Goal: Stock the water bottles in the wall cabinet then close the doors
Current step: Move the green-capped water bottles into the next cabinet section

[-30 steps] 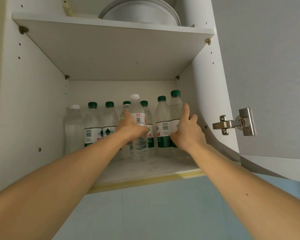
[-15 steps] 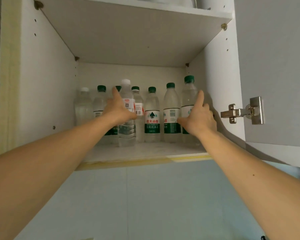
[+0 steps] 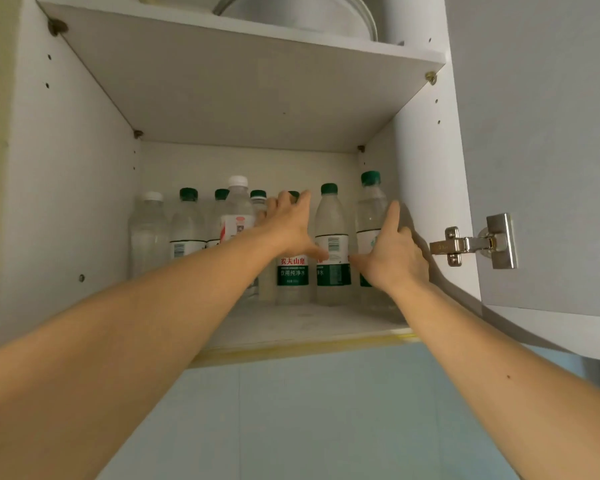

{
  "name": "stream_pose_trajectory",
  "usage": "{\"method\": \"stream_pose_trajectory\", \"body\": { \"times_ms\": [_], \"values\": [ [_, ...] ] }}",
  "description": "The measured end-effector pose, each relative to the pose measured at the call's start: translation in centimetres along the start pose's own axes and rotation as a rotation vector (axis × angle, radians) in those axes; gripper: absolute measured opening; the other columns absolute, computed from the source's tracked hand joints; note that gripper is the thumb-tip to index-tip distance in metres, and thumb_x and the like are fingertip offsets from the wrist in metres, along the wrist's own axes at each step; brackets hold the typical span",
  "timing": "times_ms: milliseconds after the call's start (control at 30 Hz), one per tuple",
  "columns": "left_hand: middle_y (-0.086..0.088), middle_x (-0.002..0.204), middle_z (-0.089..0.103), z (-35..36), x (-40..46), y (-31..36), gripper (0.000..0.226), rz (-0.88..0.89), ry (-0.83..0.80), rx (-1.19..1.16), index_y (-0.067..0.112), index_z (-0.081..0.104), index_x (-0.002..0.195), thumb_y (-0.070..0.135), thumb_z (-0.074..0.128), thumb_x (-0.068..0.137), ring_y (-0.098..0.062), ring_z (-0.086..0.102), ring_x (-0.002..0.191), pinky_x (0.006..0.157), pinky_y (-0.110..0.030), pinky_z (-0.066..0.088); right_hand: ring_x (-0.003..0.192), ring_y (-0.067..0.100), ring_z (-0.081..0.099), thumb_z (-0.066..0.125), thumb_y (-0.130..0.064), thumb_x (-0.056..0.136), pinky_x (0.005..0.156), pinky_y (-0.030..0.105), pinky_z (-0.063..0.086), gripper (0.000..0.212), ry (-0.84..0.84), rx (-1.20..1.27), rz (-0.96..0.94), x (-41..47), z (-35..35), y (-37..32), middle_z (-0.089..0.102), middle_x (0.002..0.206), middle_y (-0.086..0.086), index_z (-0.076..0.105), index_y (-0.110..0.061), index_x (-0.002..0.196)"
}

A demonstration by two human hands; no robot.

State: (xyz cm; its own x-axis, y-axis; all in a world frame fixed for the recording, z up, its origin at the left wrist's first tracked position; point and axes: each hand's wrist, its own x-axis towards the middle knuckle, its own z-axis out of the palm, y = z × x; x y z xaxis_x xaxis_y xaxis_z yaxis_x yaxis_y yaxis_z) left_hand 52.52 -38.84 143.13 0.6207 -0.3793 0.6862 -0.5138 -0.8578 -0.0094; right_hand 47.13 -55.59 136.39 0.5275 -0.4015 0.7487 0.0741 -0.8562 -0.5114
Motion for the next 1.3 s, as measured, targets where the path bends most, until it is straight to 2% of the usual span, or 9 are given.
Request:
{"method": "stream_pose_trajectory", "body": {
  "times_ms": [100,200,333,567,767,933,1067,1167,1300],
  "values": [
    [-0.018,0.162,0.018,0.6,1.6,0.6,0.144,-0.014,-0.080,0.029,0.033,-0.014,0.159,0.059,0.089,0.061,-0.040,0.017,0.149,0.116,-0.061,0.024,0.125,0.041,0.053,0.077,-0.047,0.082,0.088,0.046,0.049,0.119,-0.005,-0.005,-0.011,0.3,0.0,0.1,0.044,0.146,0.020,-0.010,-0.022,0.159],
    [-0.017,0.160,0.027,1.7,2.6,1.2,0.145,0.074,-0.073,0.121,0.041,-0.022,0.155,0.068,0.084,0.060,-0.041,0.021,0.147,0.118,-0.060,0.019,0.126,0.040,0.052,0.078,-0.048,0.081,0.089,0.047,0.050,0.120,-0.012,-0.010,-0.014,0.4,0.0,0.1,0.044,0.146,0.021,-0.010,-0.022,0.159],
    [-0.018,0.158,0.030,3.3,3.7,1.4,0.135,0.108,-0.075,0.105,0.048,-0.013,0.155,0.071,0.082,0.062,-0.041,0.019,0.147,0.119,-0.062,0.011,0.127,0.040,0.052,0.078,-0.045,0.082,0.091,0.048,0.051,0.120,-0.016,-0.012,-0.015,0.6,0.1,0.3,0.044,0.147,0.021,-0.011,-0.021,0.160],
    [-0.017,0.145,0.033,4.9,4.1,1.2,0.128,0.091,0.019,0.047,0.049,0.007,0.153,0.072,0.085,0.054,-0.040,0.024,0.139,0.115,-0.054,0.019,0.120,0.038,0.057,0.079,-0.040,0.082,0.088,0.044,0.052,0.116,-0.043,0.002,-0.006,1.1,0.1,0.3,0.052,0.140,0.018,-0.006,-0.022,0.159],
    [-0.016,0.146,0.029,5.4,4.0,0.8,0.130,0.084,0.022,0.112,0.045,0.001,0.156,0.080,0.077,0.057,-0.039,0.021,0.137,0.113,-0.054,0.020,0.103,0.032,0.064,0.079,-0.027,0.086,0.079,0.041,0.058,0.100,-0.271,0.040,0.046,2.9,-0.6,0.0,0.061,0.124,0.016,0.008,-0.015,0.155],
    [-0.022,0.152,0.023,6.2,4.2,1.0,0.129,0.052,0.027,0.199,0.039,-0.006,0.157,0.080,0.073,0.064,-0.040,0.015,0.144,0.115,-0.058,0.017,0.105,0.027,0.058,0.080,-0.022,0.086,0.076,0.033,0.048,0.104,-0.398,0.005,0.069,4.7,-0.4,-0.3,0.057,0.132,0.017,0.003,-0.009,0.156],
    [-0.023,0.153,0.022,6.6,4.1,1.2,0.128,0.059,0.048,0.222,0.036,-0.005,0.157,0.076,0.076,0.066,-0.039,0.013,0.146,0.117,-0.059,0.017,0.128,0.029,0.051,0.074,-0.029,0.092,0.089,0.030,0.040,0.094,-0.520,-0.036,0.095,5.9,0.5,-0.7,0.048,0.145,0.014,0.008,-0.008,0.156],
    [-0.021,0.157,0.015,6.6,4.2,0.4,0.136,0.094,0.024,0.242,0.037,-0.012,0.155,0.078,0.077,0.062,-0.040,0.007,0.149,0.119,-0.059,0.014,0.133,0.027,0.047,0.068,-0.033,0.096,0.101,0.032,0.036,0.084,-0.577,-0.154,0.056,6.5,0.7,-0.9,0.045,0.149,0.011,0.014,-0.008,0.155],
    [-0.019,0.161,0.008,6.2,4.2,-1.0,0.143,0.159,0.014,0.286,0.037,-0.020,0.153,0.079,0.078,0.058,-0.040,0.004,0.151,0.120,-0.057,0.009,0.129,0.031,0.053,0.076,-0.033,0.090,0.106,0.041,0.048,0.102,-0.564,-0.260,0.014,6.3,0.4,-1.2,0.047,0.145,0.017,0.003,0.000,0.154]
  ]
}}
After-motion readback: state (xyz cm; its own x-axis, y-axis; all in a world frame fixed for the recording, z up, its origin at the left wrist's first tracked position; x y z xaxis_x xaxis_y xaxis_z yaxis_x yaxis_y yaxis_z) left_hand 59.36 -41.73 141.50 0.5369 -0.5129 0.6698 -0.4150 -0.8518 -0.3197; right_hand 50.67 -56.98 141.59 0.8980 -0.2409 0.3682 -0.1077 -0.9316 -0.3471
